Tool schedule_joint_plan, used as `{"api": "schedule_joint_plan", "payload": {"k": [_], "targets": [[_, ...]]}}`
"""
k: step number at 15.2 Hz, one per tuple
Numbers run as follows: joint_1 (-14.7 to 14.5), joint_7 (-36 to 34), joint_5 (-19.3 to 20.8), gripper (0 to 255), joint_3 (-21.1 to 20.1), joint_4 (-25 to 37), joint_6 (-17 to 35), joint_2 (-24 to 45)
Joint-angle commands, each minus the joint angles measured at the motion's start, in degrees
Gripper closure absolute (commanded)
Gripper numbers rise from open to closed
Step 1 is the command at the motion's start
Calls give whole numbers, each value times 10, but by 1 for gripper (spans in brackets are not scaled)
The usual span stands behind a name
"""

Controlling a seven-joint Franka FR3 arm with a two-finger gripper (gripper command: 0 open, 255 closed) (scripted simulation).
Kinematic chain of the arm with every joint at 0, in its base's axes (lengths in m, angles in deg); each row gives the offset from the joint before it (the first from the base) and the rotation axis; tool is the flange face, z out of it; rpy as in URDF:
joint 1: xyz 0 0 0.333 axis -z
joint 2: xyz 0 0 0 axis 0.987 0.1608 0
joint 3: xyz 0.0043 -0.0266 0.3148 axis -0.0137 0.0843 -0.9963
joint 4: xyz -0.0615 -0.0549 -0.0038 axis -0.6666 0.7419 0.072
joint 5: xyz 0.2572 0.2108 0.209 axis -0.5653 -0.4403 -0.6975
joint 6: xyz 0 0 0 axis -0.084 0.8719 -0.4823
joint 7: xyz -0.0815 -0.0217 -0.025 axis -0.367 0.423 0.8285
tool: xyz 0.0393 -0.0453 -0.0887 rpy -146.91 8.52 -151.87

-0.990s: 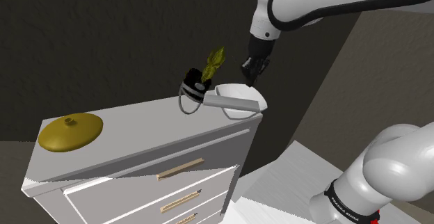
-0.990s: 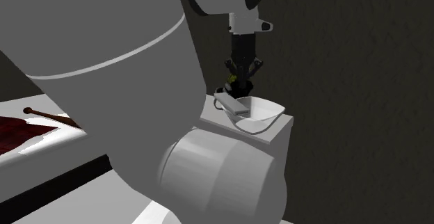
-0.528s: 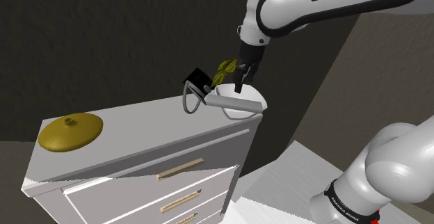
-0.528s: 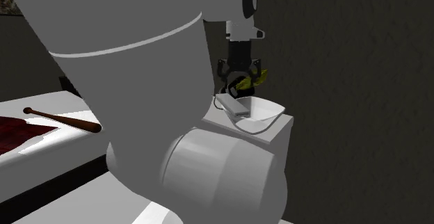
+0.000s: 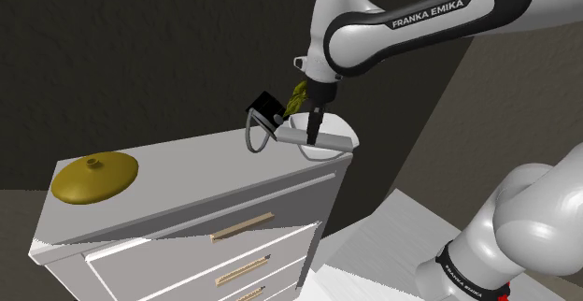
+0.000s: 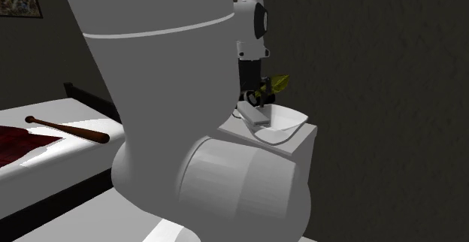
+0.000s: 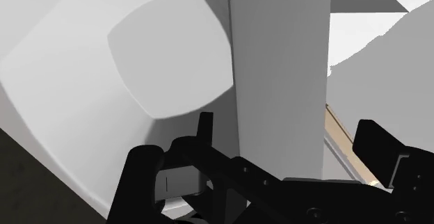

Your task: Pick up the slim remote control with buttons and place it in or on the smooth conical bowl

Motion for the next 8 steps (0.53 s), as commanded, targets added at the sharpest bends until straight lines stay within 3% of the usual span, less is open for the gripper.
{"api": "schedule_joint_plan", "payload": {"k": [1, 8], "targets": [[0, 1, 1, 0, 0, -9, 16, 7], [0, 1, 2, 0, -1, -17, 29, 12]]}}
